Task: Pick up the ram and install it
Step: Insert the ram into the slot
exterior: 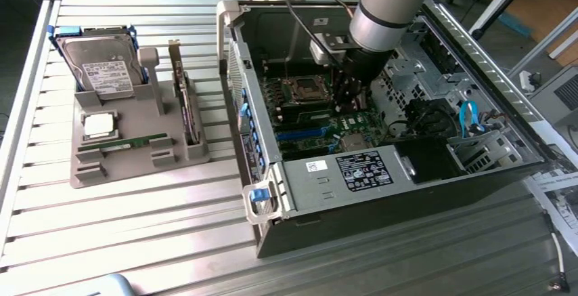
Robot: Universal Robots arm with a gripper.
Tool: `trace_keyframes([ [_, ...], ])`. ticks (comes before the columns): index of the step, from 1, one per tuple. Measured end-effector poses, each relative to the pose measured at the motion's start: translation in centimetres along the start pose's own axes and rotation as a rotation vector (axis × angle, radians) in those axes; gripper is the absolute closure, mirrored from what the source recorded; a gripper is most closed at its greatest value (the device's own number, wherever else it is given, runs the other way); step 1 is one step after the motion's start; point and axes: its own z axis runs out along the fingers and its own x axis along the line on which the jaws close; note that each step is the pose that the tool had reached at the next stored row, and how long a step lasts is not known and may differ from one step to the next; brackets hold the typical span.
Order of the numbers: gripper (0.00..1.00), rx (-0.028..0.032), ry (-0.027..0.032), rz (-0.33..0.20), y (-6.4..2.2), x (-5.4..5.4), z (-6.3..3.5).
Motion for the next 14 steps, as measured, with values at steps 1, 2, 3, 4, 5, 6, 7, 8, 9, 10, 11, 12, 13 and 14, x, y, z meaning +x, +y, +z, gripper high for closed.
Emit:
trace_keyframes([
  [1,0.86,0.0000,0.0000,0.000,0.01,0.00,0.06],
  [2,0.86,0.0000,0.0001,0.000,0.02,0.00,0.15],
  [3,0.86,0.0000,0.0001,0.000,0.04,0.00,0.23],
  [4,0.86,-0.0001,0.0001,0.000,0.05,0.00,0.27],
  [5,0.86,0.0000,0.0001,0.000,0.05,0.00,0.33],
  [6,0.86,-0.0001,0.0002,0.000,0.06,0.00,0.40],
  [7,0.86,-0.0001,0.0001,0.000,0.08,0.00,0.47],
  [8,0.86,-0.0001,0.0003,0.000,0.09,0.01,0.52],
  [9,0.86,-0.0001,0.0002,0.000,0.10,0.01,0.60],
  [10,0.86,0.0000,0.0002,0.000,0.11,0.01,0.66],
  [11,0.86,0.0000,0.0002,0.000,0.12,0.01,0.73],
  [12,0.86,0.0000,0.0001,0.000,0.13,0.01,0.80],
  [13,0.86,-0.0002,0.0005,0.000,0.14,0.01,0.85],
  [14,0.86,-0.0003,0.0009,0.000,0.16,0.02,0.90],
])
